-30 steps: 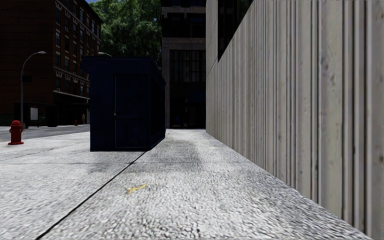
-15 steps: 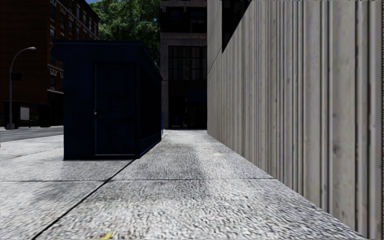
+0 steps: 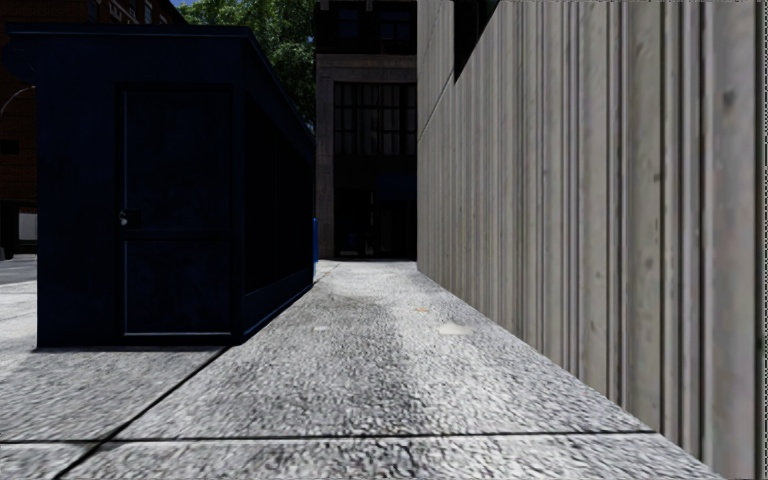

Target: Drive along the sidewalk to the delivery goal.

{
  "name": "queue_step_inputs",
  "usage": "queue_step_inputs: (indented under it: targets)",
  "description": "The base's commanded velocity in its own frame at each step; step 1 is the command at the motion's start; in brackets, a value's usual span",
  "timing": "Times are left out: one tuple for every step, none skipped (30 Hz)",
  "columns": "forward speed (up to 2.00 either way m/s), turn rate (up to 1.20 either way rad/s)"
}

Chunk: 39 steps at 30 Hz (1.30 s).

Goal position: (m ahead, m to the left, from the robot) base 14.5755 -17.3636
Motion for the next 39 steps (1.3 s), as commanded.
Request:
queue_step_inputs:
  targets:
    - [2.0,0.03]
    - [2.0,0.76]
    - [2.0,0.9]
    - [2.0,0.03]
    - [2.0,0.03]
    - [2.0,0.0]
    - [2.0,0.0]
    - [2.0,0.0]
    - [2.0,0.0]
    - [2.0,0.0]
    - [2.0,0.0]
    - [2.0,0.0]
    - [2.0,0.0]
    - [2.0,0.0]
    - [2.0,0.0]
    - [2.0,0.0]
    - [2.0,0.0]
    - [2.0,0.0]
    - [2.0,0.0]
    - [2.0,0.0]
    - [2.0,0.0]
    - [2.0,0.0]
    - [2.0,0.02]
    - [2.0,0.8]
    - [2.0,0.8]
    - [2.0,0.91]
    - [2.0,0.84]
    - [2.0,0.0]
    - [2.0,0.0]
    - [2.0,0.0]
    - [2.0,0.0]
    - [2.0,0.0]
    - [2.0,0.0]
    - [2.0,0.0]
    - [2.0,0.0]
    - [2.0,0.0]
    - [2.0,0.0]
    - [2.0,0.0]
    - [2.0,0.0]
